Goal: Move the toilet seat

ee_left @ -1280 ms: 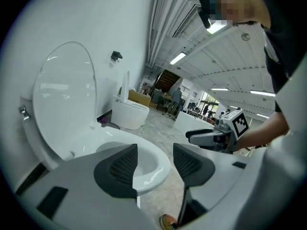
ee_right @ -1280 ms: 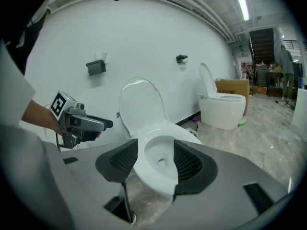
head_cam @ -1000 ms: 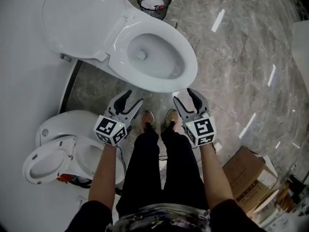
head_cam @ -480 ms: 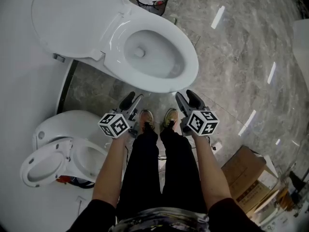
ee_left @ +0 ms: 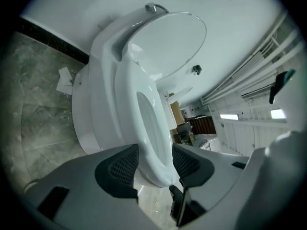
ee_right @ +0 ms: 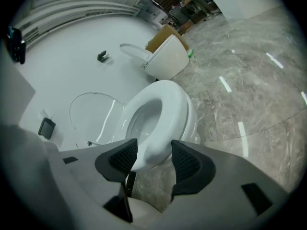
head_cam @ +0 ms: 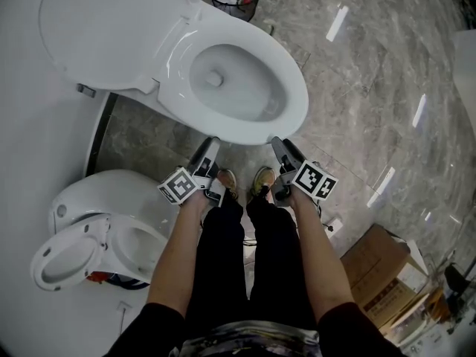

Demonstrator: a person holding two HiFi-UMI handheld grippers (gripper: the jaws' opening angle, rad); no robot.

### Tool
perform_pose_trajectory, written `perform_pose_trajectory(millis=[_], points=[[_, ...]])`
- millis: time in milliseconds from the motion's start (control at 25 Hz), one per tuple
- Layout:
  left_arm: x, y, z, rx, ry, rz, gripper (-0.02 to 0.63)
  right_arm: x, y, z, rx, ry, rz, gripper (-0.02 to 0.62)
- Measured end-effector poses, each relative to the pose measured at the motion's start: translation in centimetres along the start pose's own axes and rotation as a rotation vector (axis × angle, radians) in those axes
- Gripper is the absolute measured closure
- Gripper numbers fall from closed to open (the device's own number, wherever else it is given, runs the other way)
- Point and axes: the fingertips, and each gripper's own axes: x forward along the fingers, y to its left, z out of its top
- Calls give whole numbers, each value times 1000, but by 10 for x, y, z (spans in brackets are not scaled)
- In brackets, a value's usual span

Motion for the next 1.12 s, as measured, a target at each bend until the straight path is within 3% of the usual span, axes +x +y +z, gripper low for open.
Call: perform_pose_trajectory(millis=[320,560,680,840,1000,1120], points=[[5,16,-3,-105,-43,45,446,8,-15,0,146,8,-6,387],[7,28,-6,-126,-51,104,469,11,-15,-1,206,28,-4,441],[9,24,-8,-167,-59,95,472,9,-15,0,224,31,3,448],[5,20,-5,-135,-47,112,481,3,-8,3,206,32,18,454],[3,5,-8,-169,-56,84,492,-7,4,7,165,45,35,456],[8,-18,-11,-298,-107,-12,492,-14,15,11,129,50,48,459]])
